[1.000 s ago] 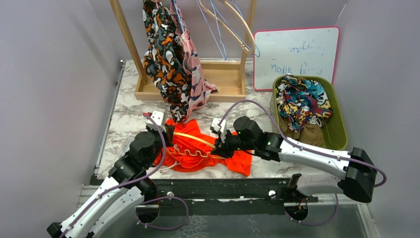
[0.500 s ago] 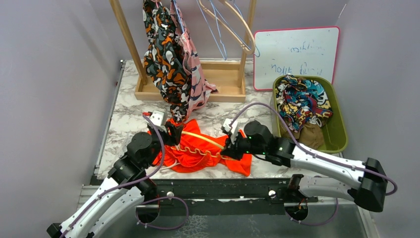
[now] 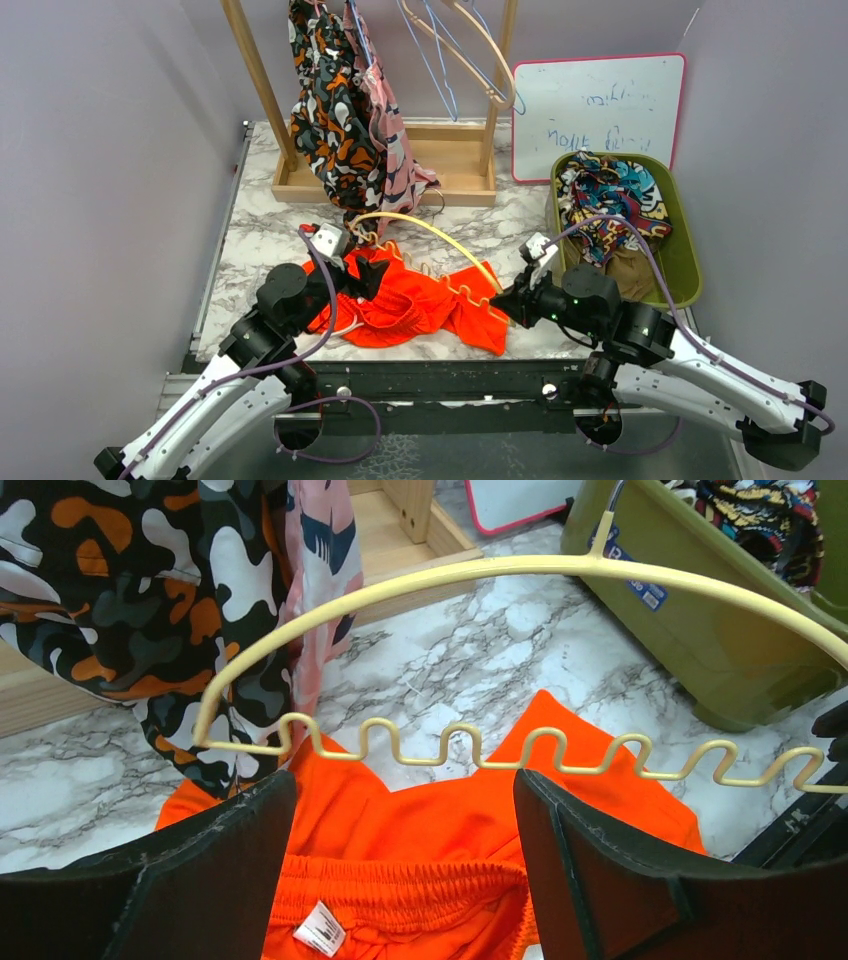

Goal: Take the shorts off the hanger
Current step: Remove the shorts from the hanger, then place the hanger on the clothes rod.

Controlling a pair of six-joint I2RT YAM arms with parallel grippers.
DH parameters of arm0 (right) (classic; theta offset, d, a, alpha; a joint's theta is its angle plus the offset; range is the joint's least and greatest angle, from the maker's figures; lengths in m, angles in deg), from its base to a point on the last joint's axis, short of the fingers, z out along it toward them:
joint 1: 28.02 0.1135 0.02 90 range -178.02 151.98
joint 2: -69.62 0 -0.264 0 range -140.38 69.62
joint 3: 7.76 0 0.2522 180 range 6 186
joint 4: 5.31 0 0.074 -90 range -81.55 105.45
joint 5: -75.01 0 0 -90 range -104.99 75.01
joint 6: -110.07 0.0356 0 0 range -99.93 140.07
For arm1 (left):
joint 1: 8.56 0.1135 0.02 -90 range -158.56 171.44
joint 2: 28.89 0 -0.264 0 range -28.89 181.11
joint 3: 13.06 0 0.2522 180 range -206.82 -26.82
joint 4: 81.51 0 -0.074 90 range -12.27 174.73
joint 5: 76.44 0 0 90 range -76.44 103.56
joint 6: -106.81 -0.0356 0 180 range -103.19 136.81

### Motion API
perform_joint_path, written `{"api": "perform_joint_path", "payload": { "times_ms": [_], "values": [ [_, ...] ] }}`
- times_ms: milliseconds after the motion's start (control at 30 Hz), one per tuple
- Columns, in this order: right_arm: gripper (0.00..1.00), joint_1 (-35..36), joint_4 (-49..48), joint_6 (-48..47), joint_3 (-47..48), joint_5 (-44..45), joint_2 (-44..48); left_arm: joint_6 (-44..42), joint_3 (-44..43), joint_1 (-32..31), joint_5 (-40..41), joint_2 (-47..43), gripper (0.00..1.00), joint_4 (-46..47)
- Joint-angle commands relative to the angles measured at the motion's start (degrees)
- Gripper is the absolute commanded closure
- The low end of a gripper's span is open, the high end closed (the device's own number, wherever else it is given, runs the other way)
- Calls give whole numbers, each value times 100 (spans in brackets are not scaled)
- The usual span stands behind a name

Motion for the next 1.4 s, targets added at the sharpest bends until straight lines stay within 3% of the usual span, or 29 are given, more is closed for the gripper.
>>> {"api": "perform_joint_path", "payload": {
  "times_ms": [0, 367, 600, 900, 1000, 1367],
  "values": [
    [99, 28, 683, 333, 355, 633, 168, -69, -130, 33, -221, -160, 17, 261],
    [99, 30, 1320, 642, 1275, 465, 210, -51, -156, 33, 140, -187, 16, 148],
    [99, 37, 2387, 573, 2395, 288, 329, -42, -156, 33, 323, -246, 13, 113],
    [99, 37, 3431, 716, 3266, 1721, 691, -25, -162, 28, 447, -212, 7, 66],
    [99, 39, 3304, 703, 3262, 2034, 756, -7, -176, 28, 512, -182, 1, 25],
    [99, 35, 1599, -504, 2717, 1916, 2, 61, -147, 33, 903, -270, 1, -18]
  ]
}}
